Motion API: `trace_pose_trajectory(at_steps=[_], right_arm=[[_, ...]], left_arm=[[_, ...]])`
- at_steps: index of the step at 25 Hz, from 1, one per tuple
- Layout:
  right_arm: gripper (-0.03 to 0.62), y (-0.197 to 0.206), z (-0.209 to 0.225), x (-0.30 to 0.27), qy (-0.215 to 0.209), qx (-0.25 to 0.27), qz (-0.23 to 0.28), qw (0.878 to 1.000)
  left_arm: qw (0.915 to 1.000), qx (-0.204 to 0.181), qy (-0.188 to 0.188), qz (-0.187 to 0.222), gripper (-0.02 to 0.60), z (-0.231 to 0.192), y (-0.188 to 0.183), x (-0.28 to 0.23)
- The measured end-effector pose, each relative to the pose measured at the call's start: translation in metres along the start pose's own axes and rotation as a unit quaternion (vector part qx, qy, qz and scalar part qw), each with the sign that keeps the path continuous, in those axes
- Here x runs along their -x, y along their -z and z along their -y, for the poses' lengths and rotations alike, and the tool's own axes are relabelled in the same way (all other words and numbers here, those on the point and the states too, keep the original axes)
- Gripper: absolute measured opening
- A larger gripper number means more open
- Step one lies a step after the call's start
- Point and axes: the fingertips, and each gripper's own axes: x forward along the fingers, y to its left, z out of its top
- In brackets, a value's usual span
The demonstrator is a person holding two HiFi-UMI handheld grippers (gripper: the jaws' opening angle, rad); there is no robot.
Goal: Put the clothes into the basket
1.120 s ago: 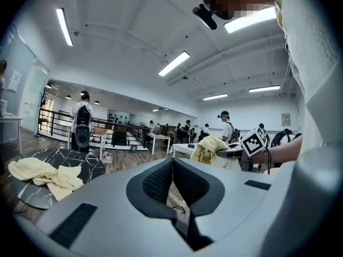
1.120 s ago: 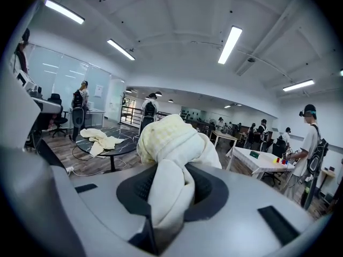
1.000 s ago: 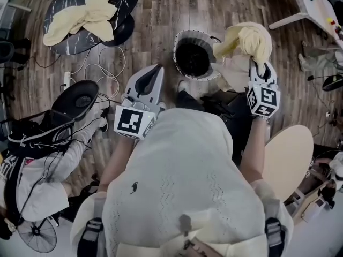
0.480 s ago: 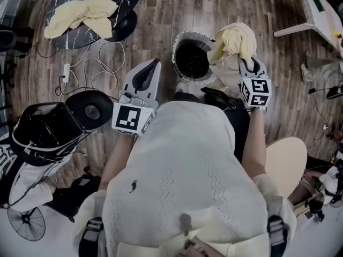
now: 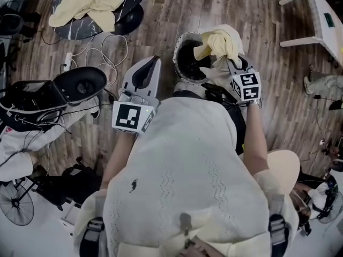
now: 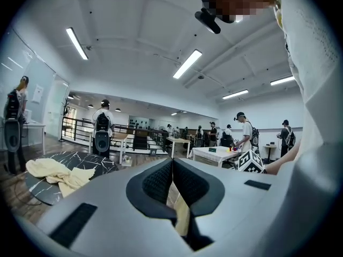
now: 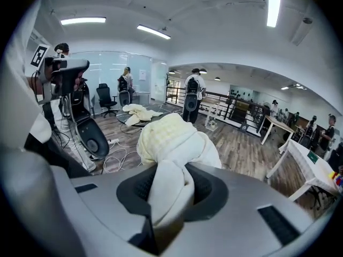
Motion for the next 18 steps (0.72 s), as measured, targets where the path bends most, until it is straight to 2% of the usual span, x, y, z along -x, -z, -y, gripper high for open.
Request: trace_pose_trajectory(at_steps=[8,13,18], right_arm=[[0.098,0.027,-0.004,-0.044,-0.069,0.022,-0.052,0.996],[0.100,0.053,-0.002,-0.068,-0.092,0.031,-0.093,0.991],[0.103,0.076,0.000,-0.085,-0.107,0.018,-0.129,0.986]], left_arm=[[0.9999,-0.004,-0.011,0.002,0.021,0.005,-0.002,-0.018],[0.9998,-0.012,-0.015,0.005,0.021,0.008,-0.003,-0.028],[0.9997,-0.021,-0.012,0.005,0.021,0.010,-0.008,-0.036]])
